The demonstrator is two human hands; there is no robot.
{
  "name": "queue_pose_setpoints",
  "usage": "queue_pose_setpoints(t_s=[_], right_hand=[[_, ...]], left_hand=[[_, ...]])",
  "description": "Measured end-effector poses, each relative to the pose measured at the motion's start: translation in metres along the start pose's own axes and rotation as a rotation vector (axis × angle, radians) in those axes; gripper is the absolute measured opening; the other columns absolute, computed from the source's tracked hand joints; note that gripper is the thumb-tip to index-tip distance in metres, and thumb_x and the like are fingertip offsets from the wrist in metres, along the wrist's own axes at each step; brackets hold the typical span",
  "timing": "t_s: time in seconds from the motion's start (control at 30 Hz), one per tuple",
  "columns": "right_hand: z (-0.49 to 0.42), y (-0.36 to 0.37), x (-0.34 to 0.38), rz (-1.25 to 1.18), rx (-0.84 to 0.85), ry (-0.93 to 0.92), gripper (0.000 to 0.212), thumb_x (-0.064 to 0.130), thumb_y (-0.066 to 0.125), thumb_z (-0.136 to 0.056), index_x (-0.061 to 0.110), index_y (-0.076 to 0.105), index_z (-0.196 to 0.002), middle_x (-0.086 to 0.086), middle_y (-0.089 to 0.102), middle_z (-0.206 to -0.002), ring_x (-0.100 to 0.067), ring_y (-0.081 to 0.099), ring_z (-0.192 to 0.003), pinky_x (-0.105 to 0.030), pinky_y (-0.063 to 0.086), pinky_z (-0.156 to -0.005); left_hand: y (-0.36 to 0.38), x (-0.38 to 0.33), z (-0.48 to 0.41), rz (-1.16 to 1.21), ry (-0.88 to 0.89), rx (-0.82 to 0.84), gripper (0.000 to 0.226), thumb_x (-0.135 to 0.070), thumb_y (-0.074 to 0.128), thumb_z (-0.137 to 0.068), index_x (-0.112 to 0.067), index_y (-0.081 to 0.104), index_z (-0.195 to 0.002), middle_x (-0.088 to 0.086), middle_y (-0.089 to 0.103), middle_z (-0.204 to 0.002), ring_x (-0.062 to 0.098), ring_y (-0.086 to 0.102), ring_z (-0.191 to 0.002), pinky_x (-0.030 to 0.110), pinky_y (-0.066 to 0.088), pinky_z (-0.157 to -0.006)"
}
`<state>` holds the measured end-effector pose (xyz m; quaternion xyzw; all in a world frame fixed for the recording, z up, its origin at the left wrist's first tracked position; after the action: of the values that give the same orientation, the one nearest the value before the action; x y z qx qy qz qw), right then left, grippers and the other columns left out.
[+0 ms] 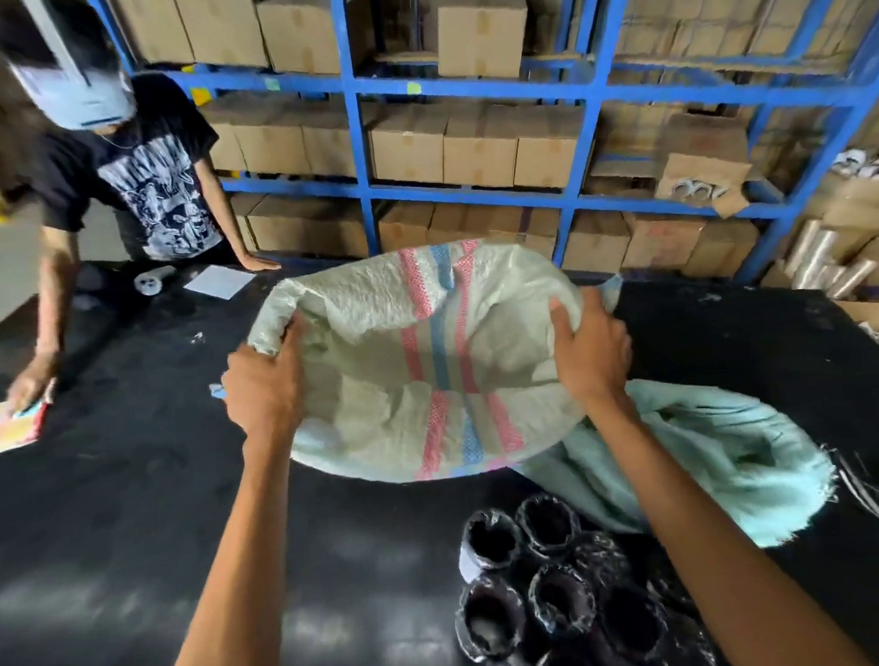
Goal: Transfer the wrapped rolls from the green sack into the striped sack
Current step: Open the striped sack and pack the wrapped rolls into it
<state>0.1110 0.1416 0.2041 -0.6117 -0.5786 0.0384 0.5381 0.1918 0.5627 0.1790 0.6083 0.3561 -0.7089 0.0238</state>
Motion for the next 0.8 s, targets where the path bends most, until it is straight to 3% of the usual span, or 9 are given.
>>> queue_pose_setpoints(t_s=[0.2, 0.47, 0.63, 0.73, 0.8], right_hand=[[0.036, 0.11, 0.044, 0.06, 0.218, -0.006, 0.049, 0.057, 0.041, -0.1, 0.016, 0.05, -0.126, -0.022, 0.066, -0.109, -0.045, 0.063, -0.099, -0.047, 0.051, -0.079], [0.088, 0.215, 0.007, 0.204, 0.487, 0.101, 0.049, 0.053, 0.04, -0.101, 0.013, 0.05, -0.127, -0.017, 0.067, -0.111, -0.039, 0.063, -0.103, -0.045, 0.051, -0.077], [0.098, 0.243, -0.015, 0.283, 0.594, 0.141, 0.052, 0.052, 0.043, -0.1, 0.013, 0.046, -0.134, -0.016, 0.064, -0.12, -0.038, 0.06, -0.11, -0.046, 0.05, -0.081], [0.093, 0.235, -0.01, 0.393, 0.47, 0.007, 0.061, 0.048, 0.059, -0.087, 0.017, 0.047, -0.138, -0.016, 0.051, -0.132, -0.036, 0.048, -0.12, -0.051, 0.047, -0.089], [0.094, 0.231, 0.02, 0.33, 0.344, -0.291, 0.061, 0.038, 0.068, -0.08, 0.018, 0.052, -0.137, -0.012, 0.047, -0.134, -0.032, 0.045, -0.123, -0.048, 0.044, -0.098]], left_hand=[[-0.021, 0.079, -0.063, -0.148, -0.114, 0.073, 0.079, -0.084, 0.055, -0.07, -0.016, 0.07, -0.108, 0.01, 0.071, -0.101, 0.036, 0.066, -0.098, 0.043, 0.054, -0.086], [0.022, 0.179, -0.095, -0.404, -0.233, 0.228, 0.091, -0.086, 0.052, -0.074, -0.006, 0.062, -0.118, 0.017, 0.068, -0.112, 0.039, 0.063, -0.107, 0.042, 0.047, -0.08], [0.041, 0.203, -0.098, -0.445, -0.232, 0.254, 0.073, -0.065, 0.065, -0.082, -0.003, 0.047, -0.117, 0.023, 0.064, -0.111, 0.044, 0.06, -0.106, 0.043, 0.041, -0.076], [0.035, 0.195, -0.092, -0.488, -0.106, 0.119, 0.079, -0.043, 0.079, -0.075, -0.005, 0.038, -0.131, 0.024, 0.054, -0.121, 0.043, 0.051, -0.112, 0.05, 0.043, -0.085], [0.031, 0.167, -0.087, -0.528, 0.224, -0.025, 0.072, -0.026, 0.08, -0.071, -0.007, 0.045, -0.131, 0.018, 0.052, -0.117, 0.038, 0.047, -0.107, 0.046, 0.04, -0.089]])
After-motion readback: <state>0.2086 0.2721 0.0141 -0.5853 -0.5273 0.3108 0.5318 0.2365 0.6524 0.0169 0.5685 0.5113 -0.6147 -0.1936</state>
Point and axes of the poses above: each hand's wrist, its own z-axis away from the middle knuckle, its own y-axis out of the palm, x = y × z, the point moved 9 cm from there along -z, towards the middle knuckle
